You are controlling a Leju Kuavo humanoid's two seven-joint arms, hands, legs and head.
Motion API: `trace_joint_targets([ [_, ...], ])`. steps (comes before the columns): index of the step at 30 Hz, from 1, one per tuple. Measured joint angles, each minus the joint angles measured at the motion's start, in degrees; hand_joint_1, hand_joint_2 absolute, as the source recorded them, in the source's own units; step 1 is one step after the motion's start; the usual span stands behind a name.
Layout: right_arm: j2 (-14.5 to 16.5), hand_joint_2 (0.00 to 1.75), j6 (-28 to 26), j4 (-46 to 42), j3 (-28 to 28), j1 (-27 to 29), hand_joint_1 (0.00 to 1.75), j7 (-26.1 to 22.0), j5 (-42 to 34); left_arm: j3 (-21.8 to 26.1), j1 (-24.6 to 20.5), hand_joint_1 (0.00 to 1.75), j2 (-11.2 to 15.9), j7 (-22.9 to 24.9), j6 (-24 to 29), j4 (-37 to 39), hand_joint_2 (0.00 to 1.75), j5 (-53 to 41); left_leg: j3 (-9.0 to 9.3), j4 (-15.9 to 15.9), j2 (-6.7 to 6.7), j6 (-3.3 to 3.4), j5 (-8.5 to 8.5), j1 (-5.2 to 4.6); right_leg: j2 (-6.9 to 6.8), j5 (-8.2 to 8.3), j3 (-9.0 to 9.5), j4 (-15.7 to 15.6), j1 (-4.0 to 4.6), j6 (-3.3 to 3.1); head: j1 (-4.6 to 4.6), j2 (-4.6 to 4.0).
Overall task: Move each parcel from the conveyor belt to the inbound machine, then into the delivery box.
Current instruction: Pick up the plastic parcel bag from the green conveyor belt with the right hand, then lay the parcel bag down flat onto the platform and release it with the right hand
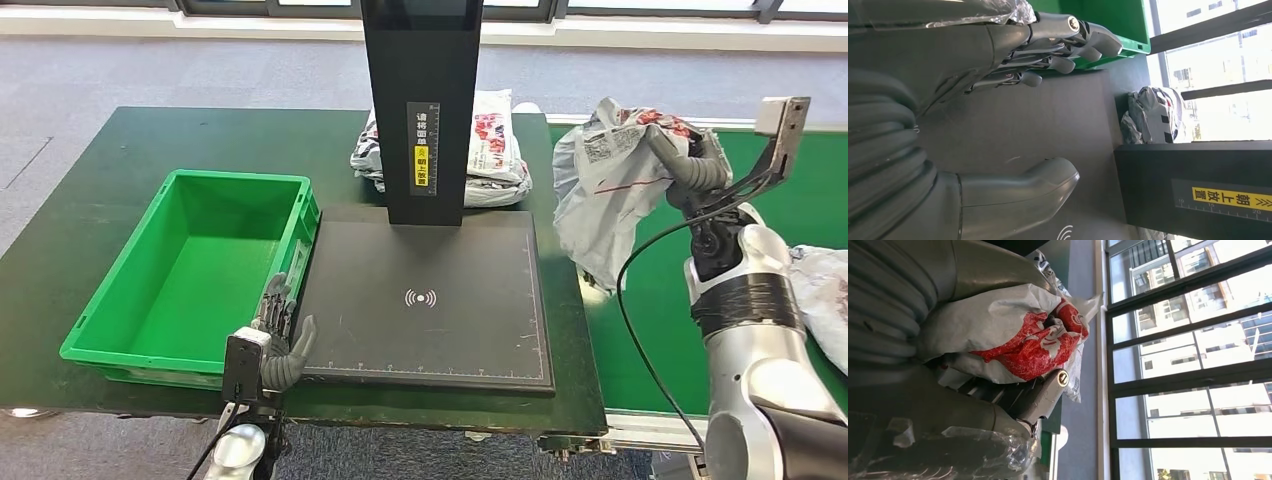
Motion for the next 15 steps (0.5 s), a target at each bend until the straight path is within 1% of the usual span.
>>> trace_joint_targets([
  [15, -0.04, 1.75, -0.25, -0.77, 1.89, -0.43, 1.75, 0.04, -0.1, 0.0, 0.0, 0.0, 0.0, 0.0, 0.0, 0.0, 1.75, 0.0, 0.0, 0.0, 0.0, 0.0, 0.0, 0.0, 0.0, 0.0, 0.0, 0.0, 0.0, 0.0, 0.0, 0.0],
])
